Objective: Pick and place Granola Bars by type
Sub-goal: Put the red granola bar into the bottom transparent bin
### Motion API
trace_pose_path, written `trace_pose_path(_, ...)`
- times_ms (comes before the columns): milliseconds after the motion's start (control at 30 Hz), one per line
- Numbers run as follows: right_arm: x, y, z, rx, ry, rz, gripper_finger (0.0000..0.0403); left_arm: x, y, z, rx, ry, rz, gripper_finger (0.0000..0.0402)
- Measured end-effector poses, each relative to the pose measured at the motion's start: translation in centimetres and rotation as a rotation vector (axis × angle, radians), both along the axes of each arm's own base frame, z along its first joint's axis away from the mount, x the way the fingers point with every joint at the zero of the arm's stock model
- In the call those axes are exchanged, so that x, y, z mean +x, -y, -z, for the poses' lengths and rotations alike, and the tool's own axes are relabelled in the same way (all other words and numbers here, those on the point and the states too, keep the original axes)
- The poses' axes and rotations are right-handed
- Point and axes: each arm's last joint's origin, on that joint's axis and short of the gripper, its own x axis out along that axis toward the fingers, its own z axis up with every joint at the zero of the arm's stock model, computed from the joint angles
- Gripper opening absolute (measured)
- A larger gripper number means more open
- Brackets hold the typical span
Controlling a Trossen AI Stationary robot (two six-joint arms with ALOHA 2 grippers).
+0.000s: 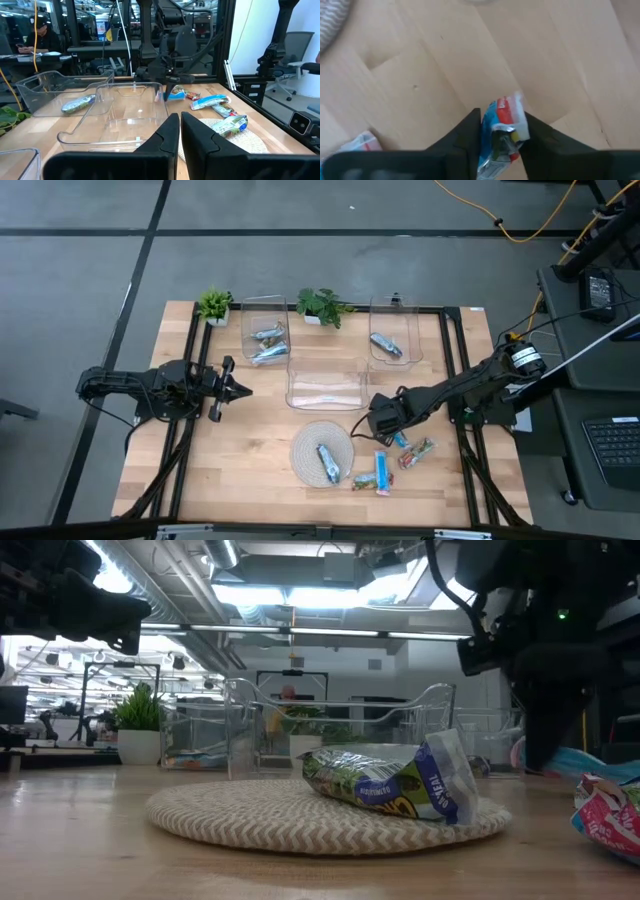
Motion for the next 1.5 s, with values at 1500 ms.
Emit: trace_pose_path(1500, -4.5, -5.3, -18.7, -0.078, 0.947, -0.540, 0.0042, 0.0, 0.0, 0.0, 0.000, 0.000, 0.000, 0.0011)
